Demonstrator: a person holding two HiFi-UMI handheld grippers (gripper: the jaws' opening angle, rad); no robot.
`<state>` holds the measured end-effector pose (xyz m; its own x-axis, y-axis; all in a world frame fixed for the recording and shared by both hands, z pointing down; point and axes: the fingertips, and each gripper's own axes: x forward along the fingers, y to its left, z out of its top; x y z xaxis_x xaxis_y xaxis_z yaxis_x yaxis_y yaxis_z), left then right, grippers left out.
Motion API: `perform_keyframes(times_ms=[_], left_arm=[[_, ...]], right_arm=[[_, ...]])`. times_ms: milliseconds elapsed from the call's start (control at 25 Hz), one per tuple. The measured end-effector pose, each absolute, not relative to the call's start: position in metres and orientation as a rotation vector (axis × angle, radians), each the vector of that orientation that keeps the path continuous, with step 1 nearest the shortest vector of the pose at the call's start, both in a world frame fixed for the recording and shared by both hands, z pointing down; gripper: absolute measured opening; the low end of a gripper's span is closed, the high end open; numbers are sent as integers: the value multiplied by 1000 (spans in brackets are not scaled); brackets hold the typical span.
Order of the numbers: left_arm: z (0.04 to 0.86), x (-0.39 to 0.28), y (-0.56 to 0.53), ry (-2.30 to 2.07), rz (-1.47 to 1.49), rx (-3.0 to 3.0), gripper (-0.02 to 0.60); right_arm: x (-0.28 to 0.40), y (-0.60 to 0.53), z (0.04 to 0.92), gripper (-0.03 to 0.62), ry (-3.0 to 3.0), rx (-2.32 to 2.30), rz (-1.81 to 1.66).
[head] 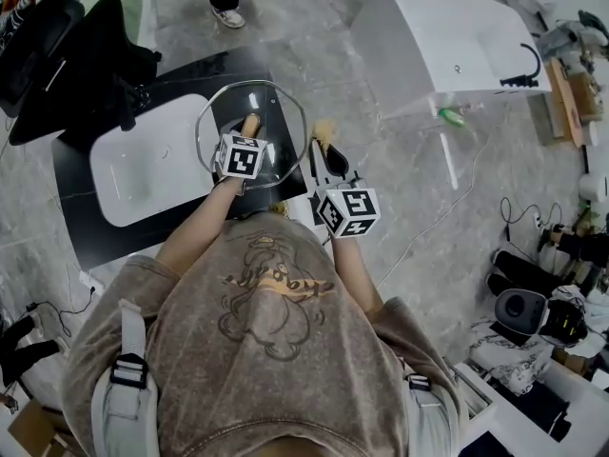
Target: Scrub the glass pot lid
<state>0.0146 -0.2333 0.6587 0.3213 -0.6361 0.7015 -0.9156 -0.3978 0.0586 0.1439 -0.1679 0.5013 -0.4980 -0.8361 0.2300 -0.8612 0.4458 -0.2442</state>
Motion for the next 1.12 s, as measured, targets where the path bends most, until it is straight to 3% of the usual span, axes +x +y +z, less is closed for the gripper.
perform_keyframes(times_ms=[600,1120], left_arm=[[640,6,-220,-1354,897,2198,179],[530,-7,-214,-1332,671,2361,179]], right_arm=[[135,-175,502,41,-2640,1457,512],[111,-187,461,41,-2738,1393,390]])
